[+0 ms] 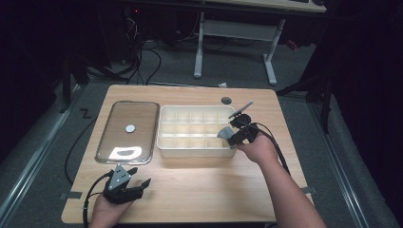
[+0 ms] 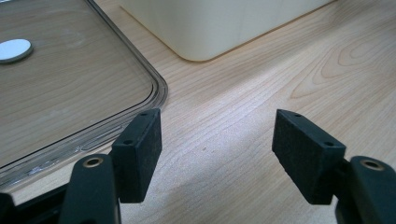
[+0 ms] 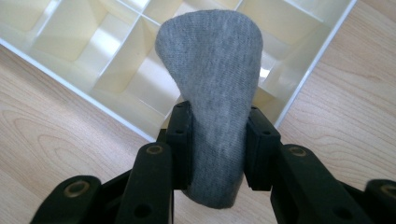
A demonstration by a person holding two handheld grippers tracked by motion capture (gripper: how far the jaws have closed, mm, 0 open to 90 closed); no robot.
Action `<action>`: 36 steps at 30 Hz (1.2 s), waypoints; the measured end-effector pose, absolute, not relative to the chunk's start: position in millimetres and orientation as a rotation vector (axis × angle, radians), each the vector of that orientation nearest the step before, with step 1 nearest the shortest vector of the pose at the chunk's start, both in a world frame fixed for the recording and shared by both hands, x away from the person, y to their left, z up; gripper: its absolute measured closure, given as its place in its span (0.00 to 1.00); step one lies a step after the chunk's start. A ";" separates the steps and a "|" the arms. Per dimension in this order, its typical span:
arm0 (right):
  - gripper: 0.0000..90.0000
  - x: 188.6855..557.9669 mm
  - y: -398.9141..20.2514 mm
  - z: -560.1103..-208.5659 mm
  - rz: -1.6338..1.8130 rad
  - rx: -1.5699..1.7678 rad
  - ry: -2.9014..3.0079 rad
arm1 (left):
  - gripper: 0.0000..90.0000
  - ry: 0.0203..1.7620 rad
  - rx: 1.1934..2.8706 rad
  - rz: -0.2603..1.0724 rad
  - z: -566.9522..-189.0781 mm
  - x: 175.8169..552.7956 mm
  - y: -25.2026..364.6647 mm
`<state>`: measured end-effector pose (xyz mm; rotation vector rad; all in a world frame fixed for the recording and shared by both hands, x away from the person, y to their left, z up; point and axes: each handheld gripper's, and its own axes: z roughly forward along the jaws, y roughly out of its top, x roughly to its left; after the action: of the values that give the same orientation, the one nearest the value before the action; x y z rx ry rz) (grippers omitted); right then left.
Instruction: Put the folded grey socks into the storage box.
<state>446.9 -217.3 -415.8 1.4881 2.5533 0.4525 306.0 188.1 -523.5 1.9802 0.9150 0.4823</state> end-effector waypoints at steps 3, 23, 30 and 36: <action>0.77 448.3 -215.0 -416.6 0.419 1.498 2.563 | 0.37 0.913 1.985 0.480 -524.0 306.5 188.1; 0.79 465.3 -202.3 -436.0 0.199 1.485 2.623 | 0.37 0.922 1.994 0.497 -525.1 308.4 188.8; 0.80 470.0 -197.7 -446.3 0.126 1.445 2.659 | 0.37 0.923 1.995 0.501 -525.7 309.3 189.0; 0.80 473.8 -195.9 -454.7 0.094 1.439 2.683 | 0.37 0.922 1.996 0.497 -526.1 309.3 188.3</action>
<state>473.8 -195.9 -454.7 1.4391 2.6832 0.0939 309.3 188.3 -526.1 1.9961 0.9220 0.4969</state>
